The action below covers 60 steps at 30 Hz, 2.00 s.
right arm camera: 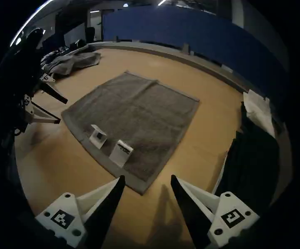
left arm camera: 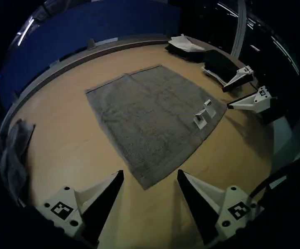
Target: Fold towel
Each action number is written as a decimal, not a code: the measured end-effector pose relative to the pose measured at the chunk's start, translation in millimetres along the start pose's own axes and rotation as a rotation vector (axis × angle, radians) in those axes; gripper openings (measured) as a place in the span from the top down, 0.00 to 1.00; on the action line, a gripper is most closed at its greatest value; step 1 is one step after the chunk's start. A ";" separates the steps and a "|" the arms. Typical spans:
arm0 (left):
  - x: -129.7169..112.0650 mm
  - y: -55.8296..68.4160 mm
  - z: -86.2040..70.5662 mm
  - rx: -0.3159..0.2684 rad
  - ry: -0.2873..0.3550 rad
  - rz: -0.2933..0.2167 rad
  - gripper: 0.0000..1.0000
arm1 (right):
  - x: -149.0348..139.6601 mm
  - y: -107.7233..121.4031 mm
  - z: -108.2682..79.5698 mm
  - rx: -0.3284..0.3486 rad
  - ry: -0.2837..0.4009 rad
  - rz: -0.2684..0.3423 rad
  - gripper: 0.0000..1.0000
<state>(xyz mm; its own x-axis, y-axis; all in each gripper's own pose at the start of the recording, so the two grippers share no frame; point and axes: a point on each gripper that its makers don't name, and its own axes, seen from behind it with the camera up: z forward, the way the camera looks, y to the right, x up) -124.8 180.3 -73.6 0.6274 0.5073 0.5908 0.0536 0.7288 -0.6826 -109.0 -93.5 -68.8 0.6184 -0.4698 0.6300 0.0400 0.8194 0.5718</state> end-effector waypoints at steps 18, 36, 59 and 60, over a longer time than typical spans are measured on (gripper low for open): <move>-9.4 -1.5 5.1 0.012 -0.066 0.004 0.23 | -21.3 -6.8 9.8 0.052 -0.073 -0.004 0.54; -11.0 -7.3 6.1 0.052 -0.098 0.033 0.78 | -22.8 -7.7 10.1 0.064 -0.088 -0.010 0.75; -4.5 1.0 1.7 0.036 -0.101 0.063 0.87 | -14.7 -5.1 1.2 0.066 -0.080 0.003 0.90; -3.3 1.0 0.4 0.037 -0.099 0.062 0.87 | -13.0 -4.7 0.0 0.065 -0.075 0.008 0.90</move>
<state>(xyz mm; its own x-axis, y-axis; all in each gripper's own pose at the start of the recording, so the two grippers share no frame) -127.2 179.5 -76.0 0.5487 0.5936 0.5887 -0.0125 0.7099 -0.7042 -117.2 -91.3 -79.7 0.5582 -0.4886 0.6706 -0.0175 0.8011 0.5983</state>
